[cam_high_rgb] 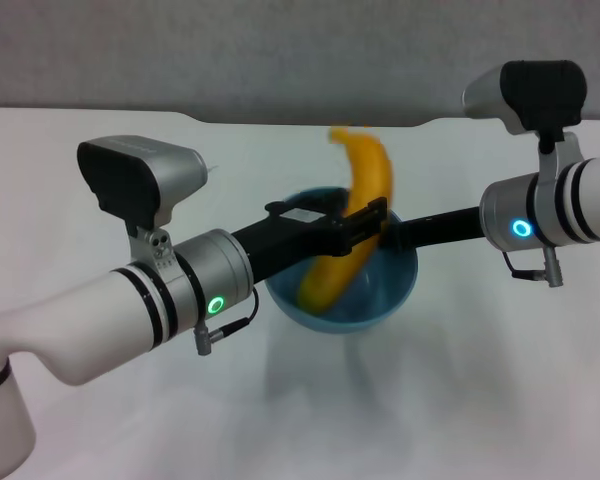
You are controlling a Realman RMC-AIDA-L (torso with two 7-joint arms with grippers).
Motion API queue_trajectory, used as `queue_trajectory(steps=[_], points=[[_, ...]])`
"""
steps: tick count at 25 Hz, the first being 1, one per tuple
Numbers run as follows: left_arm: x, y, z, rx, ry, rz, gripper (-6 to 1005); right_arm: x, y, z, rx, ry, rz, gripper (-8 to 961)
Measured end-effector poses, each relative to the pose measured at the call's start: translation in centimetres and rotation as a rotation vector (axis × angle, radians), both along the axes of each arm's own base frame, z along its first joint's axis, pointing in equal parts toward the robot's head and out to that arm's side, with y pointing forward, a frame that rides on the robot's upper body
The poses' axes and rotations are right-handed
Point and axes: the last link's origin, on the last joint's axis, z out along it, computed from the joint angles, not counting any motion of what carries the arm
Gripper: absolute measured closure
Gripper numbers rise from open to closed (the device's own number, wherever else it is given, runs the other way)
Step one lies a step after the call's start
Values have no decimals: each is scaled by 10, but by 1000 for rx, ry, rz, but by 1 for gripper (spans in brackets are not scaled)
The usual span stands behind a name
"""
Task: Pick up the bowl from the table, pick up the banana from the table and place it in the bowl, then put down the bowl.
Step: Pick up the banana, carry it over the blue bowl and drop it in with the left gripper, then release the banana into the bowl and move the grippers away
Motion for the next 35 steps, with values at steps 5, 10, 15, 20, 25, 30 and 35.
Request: queue_trajectory(steps=[5, 10, 15, 20, 25, 30, 35], points=[[0, -1, -1, -5, 4, -4, 253, 0, 0, 0, 1, 1, -1, 920], [-1, 0, 1, 1, 6, -4, 177, 2, 0, 1, 5, 2, -7, 920], [-2, 7, 11, 39, 12, -9, 101, 10, 0, 4, 7, -18, -23, 919], [-9, 19, 31, 122, 18, 0, 102, 16, -1, 8, -1, -30, -42, 919], [-25, 27, 64, 272, 68, -5, 103, 20, -2, 9, -6, -37, -55, 920], [-40, 26, 71, 359, 204, -44, 104, 24, -4, 8, -39, -40, -82, 920], [-63, 32, 78, 444, 403, -2, 103, 25, -2, 10, -59, -54, -92, 919]])
